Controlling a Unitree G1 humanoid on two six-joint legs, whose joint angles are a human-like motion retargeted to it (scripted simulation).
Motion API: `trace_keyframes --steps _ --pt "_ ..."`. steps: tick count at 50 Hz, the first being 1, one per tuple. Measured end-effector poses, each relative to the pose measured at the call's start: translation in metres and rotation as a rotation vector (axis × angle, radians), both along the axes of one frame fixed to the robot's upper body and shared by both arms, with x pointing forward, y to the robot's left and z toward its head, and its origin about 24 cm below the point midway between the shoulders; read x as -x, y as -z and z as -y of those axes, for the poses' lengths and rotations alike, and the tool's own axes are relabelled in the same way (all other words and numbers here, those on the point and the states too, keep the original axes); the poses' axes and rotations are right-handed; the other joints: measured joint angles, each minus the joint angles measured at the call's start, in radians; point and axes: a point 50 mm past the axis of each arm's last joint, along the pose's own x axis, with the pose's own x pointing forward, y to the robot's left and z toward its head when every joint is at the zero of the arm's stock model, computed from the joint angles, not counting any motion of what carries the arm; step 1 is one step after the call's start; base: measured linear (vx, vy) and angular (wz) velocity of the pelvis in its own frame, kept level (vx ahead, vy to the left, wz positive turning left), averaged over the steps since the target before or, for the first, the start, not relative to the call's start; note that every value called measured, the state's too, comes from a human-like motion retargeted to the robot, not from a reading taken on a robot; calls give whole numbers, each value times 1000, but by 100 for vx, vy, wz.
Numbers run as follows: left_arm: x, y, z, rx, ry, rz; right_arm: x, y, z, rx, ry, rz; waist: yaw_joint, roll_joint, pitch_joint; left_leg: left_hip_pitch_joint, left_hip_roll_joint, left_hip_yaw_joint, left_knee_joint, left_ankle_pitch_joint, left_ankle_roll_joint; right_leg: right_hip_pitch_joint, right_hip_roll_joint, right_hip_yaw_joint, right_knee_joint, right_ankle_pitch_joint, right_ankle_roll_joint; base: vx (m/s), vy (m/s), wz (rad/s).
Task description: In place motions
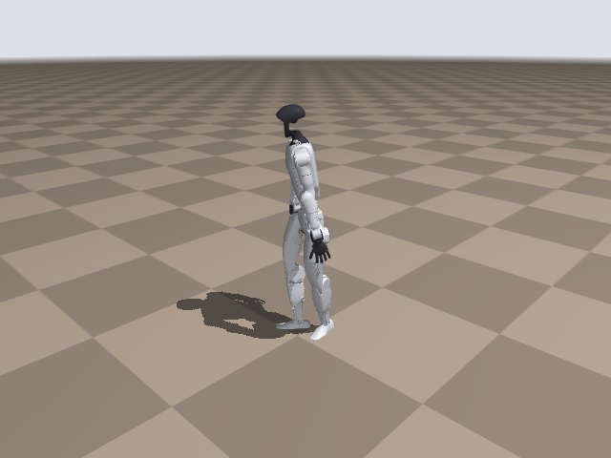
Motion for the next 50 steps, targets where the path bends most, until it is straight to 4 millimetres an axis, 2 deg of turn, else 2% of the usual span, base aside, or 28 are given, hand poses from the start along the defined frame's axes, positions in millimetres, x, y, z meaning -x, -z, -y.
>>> trace_keyframes --steps 5,8,10,12,15,19,22,25,26,27,28,30,32,33,35,38,40,42,43,45,48,50 --pt "10 0 0 3 12 -28 29 4 8 17 79 -99 55 37 -44 39 22 218 -54 -47 -33 43 -47 -376 6 -113 -42 -22 24 -340" --pt "5 1 2 7 21 -14 39 6 8 20 103 -131 25 61 -65 38 47 304 -41 -79 -48 95 -58 -601 -10 -163 -36 -25 12 -219" --pt "-3 1 4 16 26 8 43 6 7 15 107 -143 -2 71 -72 39 59 345 -22 -101 -58 126 -66 -714 -25 -145 -21 -23 4 -166" --pt "-17 1 5 23 32 45 45 6 7 5 102 -153 -17 72 -71 52 63 390 0 -127 -69 139 -65 -750 -44 -97 -32 -15 3 -159" --pt "-37 0 7 30 41 113 50 7 6 2 91 -177 -11 61 -77 73 71 448 46 -156 -85 128 -56 -686 -50 -47 -90 -7 -4 -154" --pt "-53 -1 16 64 76 172 61 7 8 4 112 -213 -1 77 -107 113 71 506 66 -179 -95 106 -66 -621 9 -75 -90 3 -8 -93" --pt "-55 0 27 93 86 174 68 7 9 8 133 -236 3 84 -140 144 59 528 71 -170 -92 97 -74 -558 38 -97 -76 17 -9 -79" --pt "-52 1 36 126 96 167 70 8 6 3 168 -247 -8 58 -160 172 55 500 142 -115 -38 109 -103 -491 30 -93 -59 18 -12 -55" --pt "-51 1 37 129 101 165 69 8 4 -4 174 -244 -6 28 -156 175 60 475 207 -85 13 124 -130 -465 26 -89 -54 20 -19 -112" --pt "-50 1 36 127 104 162 66 8 2 -11 174 -241 13 -2 -141 190 89 443 305 -64 58 153 -142 -422 25 -96 -52 42 -39 -241" --pt "-47 1 31 116 102 155 62 8 -1 -21 163 -234 67 -33 -102 226 164 399 468 -60 93 210 -123 -344 32 -122 -55 54 -56 -306" --pt "-46 1 24 98 116 154 53 8 -4 -35 147 -206 130 -36 -54 148 270 182 719 -35 105 269 -53 -271 6 -134 -83 39 -59 -258" --pt "-40 1 23 91 125 141 44 8 -7 -43 109 -173 182 -21 -50 -47 195 -117 850 46 105 261 -13 -215 -37 -86 -112 -7 -17 -165" --pt "-36 2 24 91 123 131 39 7 -8 -43 85 -154 200 -27 -53 -122 106 -223 865 81 105 250 -24 -188 -53 -59 -114 -14 -1 -155" --pt "-30 2 22 83 103 115 24 5 -9 -40 32 -101 231 -35 -45 -212 46 -336 886 81 105 240 -17 -136 -65 -36 -129 -7 -11 -180" --pt "-21 3 22 79 51 86 0 1 -13 -32 -38 -22 276 -35 -20 -254 73 -358 756 32 105 234 -2 -58 -76 -5 -144 -4 -2 -226" --pt "-11 4 27 84 24 60 -8 0 -15 -27 -66 4 291 -40 -14 -249 -15 -408 519 74 105 228 -28 -1 -94 31 -126 -3 33 -208" --pt "-3 4 31 80 2 37 -13 -1 -17 -30 -79 15 300 -21 -1 -200 -106 -606 242 173 18 222 -10 62 -77 39 -118 8 25 -197" --pt "1 4 31 74 -10 25 -15 -2 -19 -38 -83 17 305 -1 6 -170 -91 -663 139 208 -38 227 25 88 -69 37 -122 18 6 -178" --pt "14 4 32 65 -35 -8 -14 -1 -21 -54 -94 11 288 13 11 -110 -53 -620 20 347 -57 232 56 125 -41 30 -115 32 2 -113" --pt "37 3 39 101 -115 -83 -3 1 -23 -42 -171 -47 191 27 -26 -86 14 -432 16 332 -77 199 68 171 12 21 -99 33 5 -95" --pt "40 2 44 128 -144 -116 4 3 -23 -3 -174 -68 129 35 -32 -67 0 -447 -12 329 -65 208 90 199 -8 33 -106 2 12 -113"
